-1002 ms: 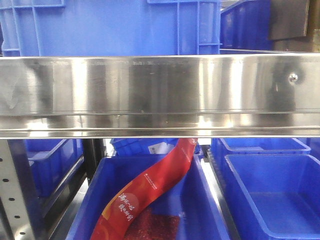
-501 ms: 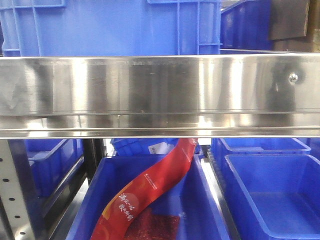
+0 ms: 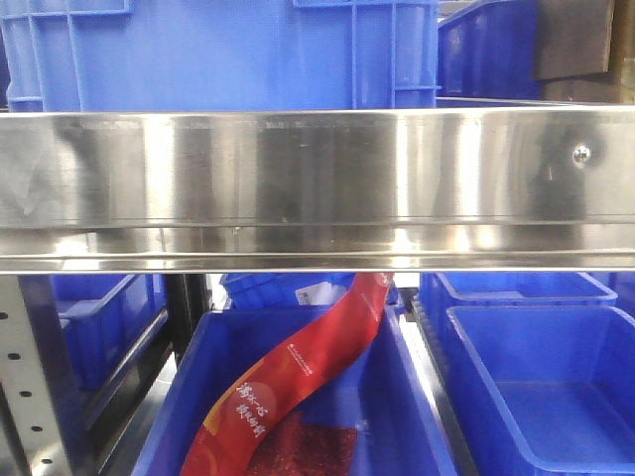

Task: Grab PVC pipe and place in blue bin
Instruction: 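Open the right gripper to release its pipe into the bin, then open the left gripper to release its pipe into the bin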

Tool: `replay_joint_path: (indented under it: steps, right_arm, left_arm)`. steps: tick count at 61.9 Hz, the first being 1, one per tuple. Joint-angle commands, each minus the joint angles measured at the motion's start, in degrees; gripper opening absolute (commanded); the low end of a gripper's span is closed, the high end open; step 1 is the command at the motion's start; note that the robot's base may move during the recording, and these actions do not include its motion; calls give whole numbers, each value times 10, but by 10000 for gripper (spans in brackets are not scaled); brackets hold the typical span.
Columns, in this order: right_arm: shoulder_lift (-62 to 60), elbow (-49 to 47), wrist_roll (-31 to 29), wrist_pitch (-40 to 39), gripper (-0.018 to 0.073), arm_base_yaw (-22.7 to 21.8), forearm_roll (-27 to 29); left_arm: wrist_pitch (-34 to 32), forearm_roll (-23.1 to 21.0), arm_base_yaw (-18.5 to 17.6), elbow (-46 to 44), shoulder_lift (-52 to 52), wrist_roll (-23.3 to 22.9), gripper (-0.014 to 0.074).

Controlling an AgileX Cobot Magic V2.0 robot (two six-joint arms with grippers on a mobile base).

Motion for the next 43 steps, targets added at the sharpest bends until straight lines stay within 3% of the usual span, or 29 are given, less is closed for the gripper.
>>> replay_joint_path:
  steps: [1, 23, 43]
  right_arm:
    - [-18, -6, -6, -5, 37, 1, -8]
    - [-62, -5, -6, 36, 37, 1, -26]
    - [-88, -4, -6, 75, 36, 1, -29]
  left_arm:
    - [6, -2, -4, -5, -20, -1, 193]
    - [73, -9, -8, -5, -60, -1, 193]
    - [91, -15, -39, -5, -87, -1, 190]
